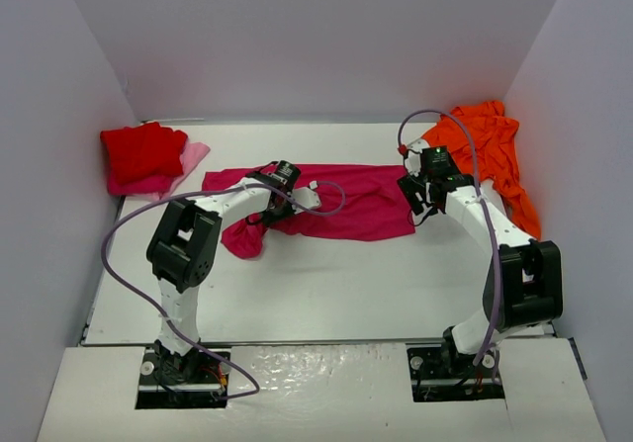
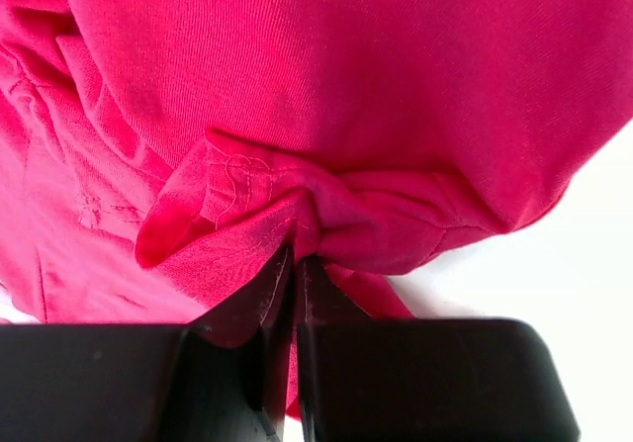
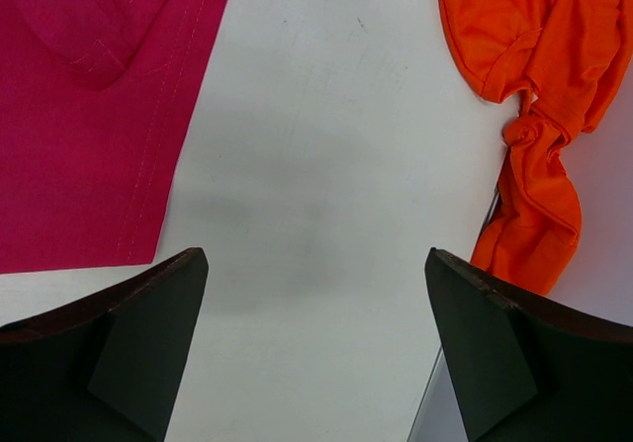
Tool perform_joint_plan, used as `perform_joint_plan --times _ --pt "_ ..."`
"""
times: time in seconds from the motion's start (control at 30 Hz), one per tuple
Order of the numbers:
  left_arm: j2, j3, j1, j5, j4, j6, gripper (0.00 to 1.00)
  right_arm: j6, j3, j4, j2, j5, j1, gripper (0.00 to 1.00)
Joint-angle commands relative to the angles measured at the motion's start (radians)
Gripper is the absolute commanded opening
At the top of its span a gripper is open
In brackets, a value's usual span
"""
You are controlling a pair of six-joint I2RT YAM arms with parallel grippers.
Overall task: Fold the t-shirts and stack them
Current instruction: Grap the side of the flattened tshirt closest away from the robot with both arms
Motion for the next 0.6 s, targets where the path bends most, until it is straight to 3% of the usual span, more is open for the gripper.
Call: perform_joint_plan --times 0.0,0.57 --pt "-0.090 0.053 0.012 -0.021 0.005 0.002 0.00 0.001 0.003 0.015 0.023 -0.003 0.016 0.90" --pt "-0.130 0.058 0.021 -0.021 -0.025 -0.001 0.00 -0.016 0.029 -0.092 0.129 -0.084 0.052 0.90"
